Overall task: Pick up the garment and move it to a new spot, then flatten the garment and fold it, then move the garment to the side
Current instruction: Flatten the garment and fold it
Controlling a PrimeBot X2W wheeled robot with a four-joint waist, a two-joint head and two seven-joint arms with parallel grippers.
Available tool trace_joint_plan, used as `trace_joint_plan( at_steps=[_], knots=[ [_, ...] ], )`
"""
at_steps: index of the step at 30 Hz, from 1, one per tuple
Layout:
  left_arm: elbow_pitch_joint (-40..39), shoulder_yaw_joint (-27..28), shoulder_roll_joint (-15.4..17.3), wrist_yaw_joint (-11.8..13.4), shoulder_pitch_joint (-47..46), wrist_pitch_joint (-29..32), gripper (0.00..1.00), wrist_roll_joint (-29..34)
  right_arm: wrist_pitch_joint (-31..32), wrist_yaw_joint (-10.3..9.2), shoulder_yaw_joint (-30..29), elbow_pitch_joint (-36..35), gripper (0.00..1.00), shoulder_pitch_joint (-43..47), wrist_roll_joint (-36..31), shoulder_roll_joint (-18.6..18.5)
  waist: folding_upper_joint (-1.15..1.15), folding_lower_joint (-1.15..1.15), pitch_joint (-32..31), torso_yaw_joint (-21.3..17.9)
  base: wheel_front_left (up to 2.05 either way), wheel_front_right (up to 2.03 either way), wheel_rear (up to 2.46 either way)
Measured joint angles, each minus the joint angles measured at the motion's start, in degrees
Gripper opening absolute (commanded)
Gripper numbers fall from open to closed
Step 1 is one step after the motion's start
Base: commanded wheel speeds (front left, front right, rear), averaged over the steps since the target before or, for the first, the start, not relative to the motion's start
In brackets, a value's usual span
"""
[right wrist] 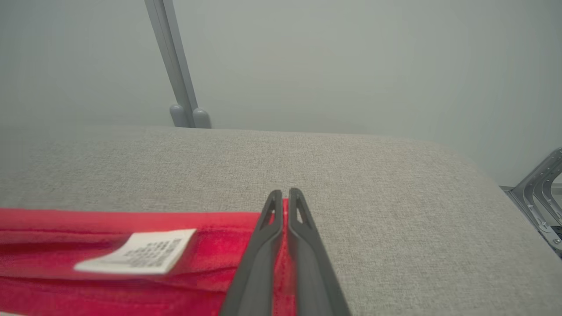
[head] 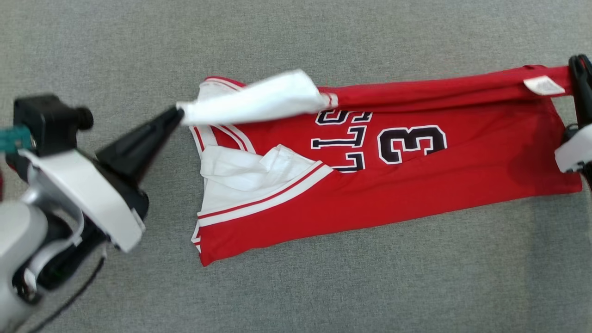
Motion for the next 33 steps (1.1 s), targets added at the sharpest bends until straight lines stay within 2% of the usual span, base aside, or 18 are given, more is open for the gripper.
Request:
trace_joint_plan(
  at_steps=[4,9,12,14,15,16,17,18,19,20,25,28,30,33],
  knots=[
    [-4.9,-0.5,1.5,2.8,4.5,-1.5,0.00,-1.0,0.0,0.01,-2.6,-2.5,0.00,4.2,-0.4,0.1,0.00,0.00,-0.1,0.3,0.00,0.00,0.00],
    [-8.8,-1.4,2.7,5.2,8.9,-2.9,0.00,-1.5,0.7,0.00,-5.5,-5.5,0.00,8.4,-0.9,1.4,0.00,0.00,-0.2,0.4,0.00,0.00,0.00],
    [-9.7,-2.5,2.7,6.8,11.8,-4.0,0.00,-1.6,2.1,0.01,-6.6,-6.5,0.00,10.8,-1.8,2.2,0.00,0.00,-0.3,0.5,0.00,0.00,0.00],
    [-9.3,-3.3,1.5,7.2,13.4,-4.8,0.00,-1.9,2.7,0.00,-6.6,-6.2,0.02,11.5,-2.2,2.8,0.00,0.00,-0.4,0.5,0.00,0.00,0.00],
    [-8.7,-4.1,0.8,7.2,14.0,-4.8,0.00,-1.6,3.1,0.00,-6.6,-5.9,0.25,11.6,-2.2,3.3,0.00,0.00,-0.5,0.4,0.00,0.00,0.00],
    [-8.0,-5.0,0.2,7.2,14.7,-4.9,0.00,-1.3,3.1,0.00,-6.7,-5.5,0.70,11.8,-2.2,3.8,0.00,0.00,-0.7,0.4,0.00,0.00,0.00],
    [-7.1,-5.3,-0.6,7.4,15.2,-5.6,0.00,-1.1,3.1,0.00,-6.8,-5.1,1.00,12.1,-2.4,4.2,0.00,0.00,-0.8,0.4,0.00,0.00,0.00],
    [-6.1,-5.4,-1.6,7.7,15.7,-6.8,0.36,-0.7,2.9,0.00,-6.8,-4.7,1.00,12.3,-2.8,4.3,0.00,0.00,-1.1,0.3,0.00,0.00,0.00],
    [-5.2,-5.4,-2.8,8.0,15.9,-8.1,0.94,-0.5,2.2,0.01,-7.4,-4.4,1.00,12.5,-3.2,4.6,0.00,0.00,-1.3,0.4,0.00,0.00,0.00],
    [-4.3,-5.5,-4.0,8.5,16.2,-9.4,1.00,0.3,1.1,0.01,-8.6,-4.4,1.00,12.9,-3.2,5.1,0.00,0.00,-1.7,0.4,0.00,0.00,0.00],
    [0.9,-4.3,-10.0,13.1,19.4,-16.1,1.00,4.7,-4.8,0.01,-16.3,-5.9,1.00,20.0,-2.7,7.3,0.00,0.00,-3.8,1.5,0.00,0.00,0.00],
    [3.1,-0.5,-14.0,16.4,22.2,-17.1,1.00,9.1,-7.3,-0.03,-20.2,-7.9,1.00,25.1,-1.4,9.9,0.00,0.00,-5.2,2.3,0.00,0.00,0.00],
    [3.4,4.6,-17.3,18.7,24.5,-17.2,1.00,16.1,-7.9,-0.03,-21.6,-9.1,1.00,27.3,0.4,11.7,0.00,0.00,-6.0,3.0,0.00,0.00,0.00],
    [3.4,11.4,-23.6,19.8,28.9,-17.2,1.00,26.0,-8.0,-0.04,-22.5,-10.0,1.00,28.2,2.2,12.4,0.00,0.00,-6.9,4.2,0.00,0.00,0.00]
  ],
)
